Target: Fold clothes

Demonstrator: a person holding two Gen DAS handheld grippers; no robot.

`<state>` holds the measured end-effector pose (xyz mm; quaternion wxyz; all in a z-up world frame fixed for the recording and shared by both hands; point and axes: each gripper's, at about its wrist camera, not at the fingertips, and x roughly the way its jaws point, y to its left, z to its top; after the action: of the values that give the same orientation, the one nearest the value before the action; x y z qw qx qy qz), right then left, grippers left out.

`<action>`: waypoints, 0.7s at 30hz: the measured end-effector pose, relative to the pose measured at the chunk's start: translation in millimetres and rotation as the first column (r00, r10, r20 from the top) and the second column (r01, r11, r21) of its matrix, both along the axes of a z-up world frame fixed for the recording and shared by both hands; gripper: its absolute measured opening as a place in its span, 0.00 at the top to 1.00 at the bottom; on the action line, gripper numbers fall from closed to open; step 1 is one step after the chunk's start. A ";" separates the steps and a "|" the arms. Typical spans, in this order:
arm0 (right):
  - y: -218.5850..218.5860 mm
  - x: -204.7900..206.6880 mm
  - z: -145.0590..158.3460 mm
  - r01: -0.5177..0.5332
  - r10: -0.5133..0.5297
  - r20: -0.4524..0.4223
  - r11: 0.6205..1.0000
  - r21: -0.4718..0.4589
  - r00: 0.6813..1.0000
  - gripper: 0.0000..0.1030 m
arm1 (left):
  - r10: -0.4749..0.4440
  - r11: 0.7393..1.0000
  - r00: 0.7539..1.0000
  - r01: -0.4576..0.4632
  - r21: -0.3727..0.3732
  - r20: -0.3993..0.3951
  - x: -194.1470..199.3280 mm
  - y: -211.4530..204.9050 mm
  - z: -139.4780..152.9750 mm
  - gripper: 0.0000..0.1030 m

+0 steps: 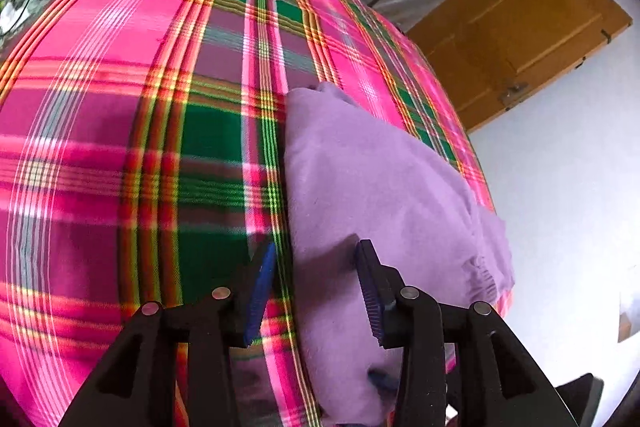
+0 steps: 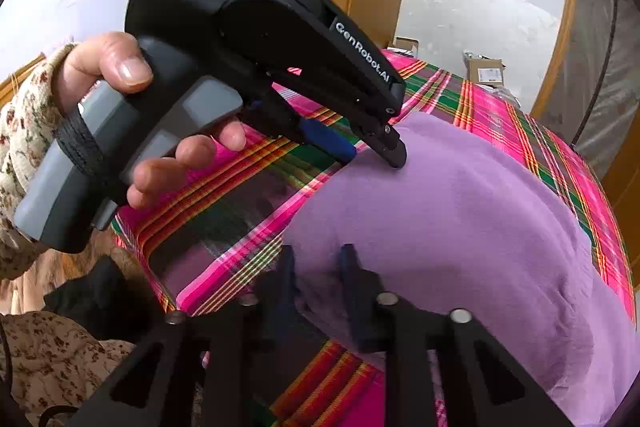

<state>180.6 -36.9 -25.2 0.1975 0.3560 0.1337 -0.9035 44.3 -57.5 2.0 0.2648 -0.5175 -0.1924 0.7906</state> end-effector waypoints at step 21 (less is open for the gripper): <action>29.2 0.0 20.2 -0.055 0.051 -0.028 0.985 -0.164 0.998 0.85 | -0.079 0.988 0.992 0.064 0.141 0.100 -46.4 26.4 -7.6 0.60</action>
<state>180.7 -7.8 -5.0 0.2486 0.3242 0.0703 -0.9101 -2.0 -31.1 -5.6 0.3174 -0.5456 -0.2413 0.7371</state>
